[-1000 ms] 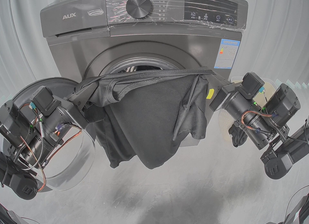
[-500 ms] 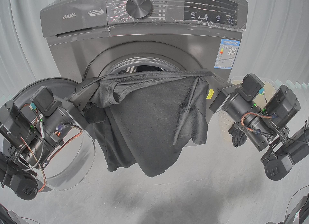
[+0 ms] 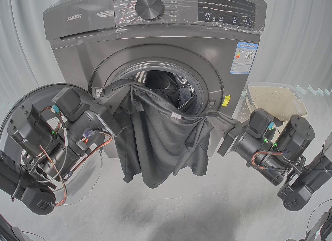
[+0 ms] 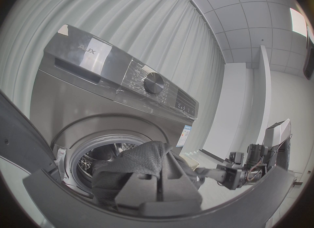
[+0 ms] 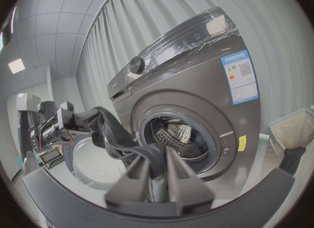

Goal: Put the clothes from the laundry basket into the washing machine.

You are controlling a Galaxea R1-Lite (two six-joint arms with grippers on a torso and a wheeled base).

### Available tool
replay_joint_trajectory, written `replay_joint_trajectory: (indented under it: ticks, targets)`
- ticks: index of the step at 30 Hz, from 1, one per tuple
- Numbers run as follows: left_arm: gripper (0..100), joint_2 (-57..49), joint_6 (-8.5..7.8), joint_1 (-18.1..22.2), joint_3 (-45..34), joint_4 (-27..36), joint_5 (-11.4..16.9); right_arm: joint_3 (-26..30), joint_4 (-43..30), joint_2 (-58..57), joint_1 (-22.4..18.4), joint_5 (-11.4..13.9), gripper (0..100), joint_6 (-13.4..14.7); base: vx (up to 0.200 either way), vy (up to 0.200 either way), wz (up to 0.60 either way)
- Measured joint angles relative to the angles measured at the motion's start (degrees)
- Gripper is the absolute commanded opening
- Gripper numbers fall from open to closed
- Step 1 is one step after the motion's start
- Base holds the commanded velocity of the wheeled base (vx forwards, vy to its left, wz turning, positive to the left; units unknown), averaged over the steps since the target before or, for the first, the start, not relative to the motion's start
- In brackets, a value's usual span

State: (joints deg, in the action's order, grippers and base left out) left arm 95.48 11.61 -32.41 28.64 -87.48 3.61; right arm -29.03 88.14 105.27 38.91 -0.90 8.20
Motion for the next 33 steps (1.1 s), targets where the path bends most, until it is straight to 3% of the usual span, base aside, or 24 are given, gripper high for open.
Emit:
replay_joint_trajectory:
  ticks: [12, 20, 24, 33]
  targets:
    - [0, 2.4, -0.69, -0.4, 3.13, 0.83, -0.05, 13.15, -0.01, 1.54, 6.84, 1.17, 100, -0.35, 0.0, 0.0, 0.0]
    - [0, 3.63, -0.85, -0.13, 4.52, 0.77, -0.02, 17.68, 0.0, 2.26, 7.97, 2.38, 100, -0.6, 0.0, 0.0, 0.0]
    - [0, 3.94, -0.85, -0.13, 4.74, 0.69, -0.02, 15.58, -0.01, 3.56, 6.53, 2.24, 100, -0.51, 0.0, 0.0, 0.0]
    - [0, 4.11, -0.94, -0.16, 4.99, 0.46, 0.18, 3.71, -0.66, 10.83, 1.88, 2.35, 100, -0.9, 0.0, 0.0, 0.0]
